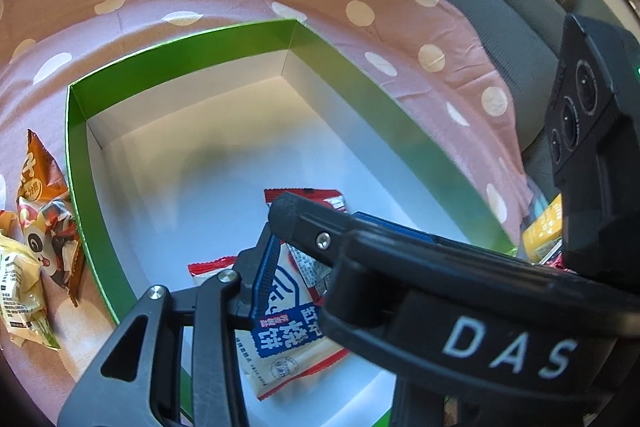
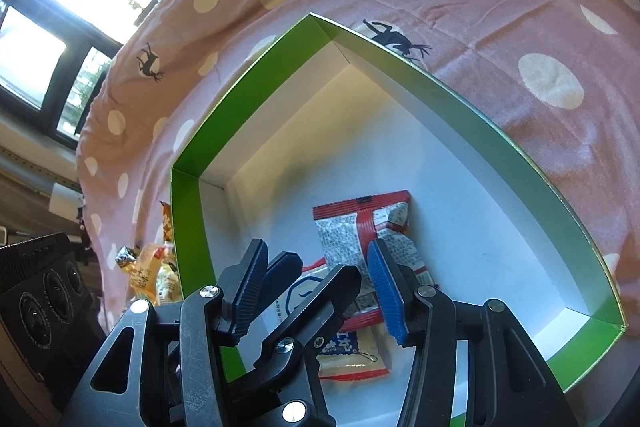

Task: Organize snacks
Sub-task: 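Return the right gripper to the snack pile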

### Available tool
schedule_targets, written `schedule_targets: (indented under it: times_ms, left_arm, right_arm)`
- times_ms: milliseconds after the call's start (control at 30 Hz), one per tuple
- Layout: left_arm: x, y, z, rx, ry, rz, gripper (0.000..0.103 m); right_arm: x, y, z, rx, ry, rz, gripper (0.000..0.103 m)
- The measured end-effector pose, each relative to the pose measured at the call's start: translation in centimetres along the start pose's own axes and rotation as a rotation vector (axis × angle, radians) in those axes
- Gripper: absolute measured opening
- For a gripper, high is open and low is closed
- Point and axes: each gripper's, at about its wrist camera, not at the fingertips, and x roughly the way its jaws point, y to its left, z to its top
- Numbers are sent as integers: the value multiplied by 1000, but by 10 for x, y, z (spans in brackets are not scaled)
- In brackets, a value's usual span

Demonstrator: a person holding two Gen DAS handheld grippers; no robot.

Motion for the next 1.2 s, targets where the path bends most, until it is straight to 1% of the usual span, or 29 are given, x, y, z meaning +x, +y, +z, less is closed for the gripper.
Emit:
schedule_targets:
  times_ms: [133, 167, 233, 300, 333, 367, 400, 433, 533, 600, 667, 733, 800, 867, 933, 967, 1000, 1033, 1067, 1100, 1133, 1200]
  left_arm:
    - [-17, -2, -1, 3, -55, 20, 40]
    - [-26, -1, -3, 6, -76, 24, 42]
    - [-45, 6, -7, -5, -117, 4, 44]
    - [-65, 15, -11, -29, -147, -6, 47]
    - [-80, 21, -15, -41, -176, -9, 48]
    - [-92, 25, -18, -46, -202, -8, 54]
    - [-109, 32, -23, -50, -238, -2, 64]
    - [-119, 36, -26, -53, -254, 6, 68]
    - [-160, 61, -44, -107, -319, 87, 76]
    - [-180, 78, -55, -140, -345, 145, 83]
    - [-201, 94, -69, -147, -383, 219, 90]
    - [-218, 113, -83, -145, -389, 288, 92]
    - [-227, 128, -93, -154, -389, 345, 93]
    - [-235, 150, -107, -186, -411, 391, 94]
    - [-238, 175, -121, -254, -451, 387, 94]
    - [-239, 184, -125, -269, -464, 384, 94]
    - [-236, 195, -130, -285, -458, 392, 93]
    - [-234, 201, -130, -295, -435, 406, 93]
    - [-230, 211, -129, -319, -387, 434, 93]
    - [-231, 218, -131, -334, -367, 443, 93]
    - [-234, 224, -134, -339, -374, 436, 93]
    - [-242, 240, -141, -382, -381, 428, 93]
  right_arm:
    - [-6, 3, 1, -12, -26, 21, 54]
    - [-9, 5, 0, -19, -36, 20, 54]
    - [-15, 9, -1, -28, -59, 25, 57]
    - [-22, 14, -3, -32, -87, 52, 59]
    - [-25, 17, -4, -39, -99, 60, 61]
    - [-29, 20, -5, -47, -116, 63, 63]
    - [-33, 24, -6, -55, -139, 60, 69]
    - [-35, 29, -8, -64, -157, 53, 75]
    - [-40, 46, -13, -110, -189, 31, 81]
    - [-40, 59, -17, -149, -196, 24, 83]
    - [-40, 73, -22, -184, -202, 23, 84]
    - [-39, 90, -29, -230, -211, 22, 85]
    - [-36, 105, -36, -276, -217, 13, 85]
    - [-31, 125, -46, -333, -221, -3, 85]
    - [-23, 141, -55, -385, -219, -5, 85]
    - [-19, 148, -59, -406, -217, -3, 85]
    - [-14, 156, -64, -430, -211, 1, 85]
    - [-7, 165, -70, -461, -190, 4, 85]
    - [0, 173, -74, -485, -167, 4, 85]
    - [5, 178, -78, -501, -151, 5, 85]
    - [11, 186, -85, -524, -131, 8, 85]
    - [22, 199, -94, -550, -92, 28, 85]
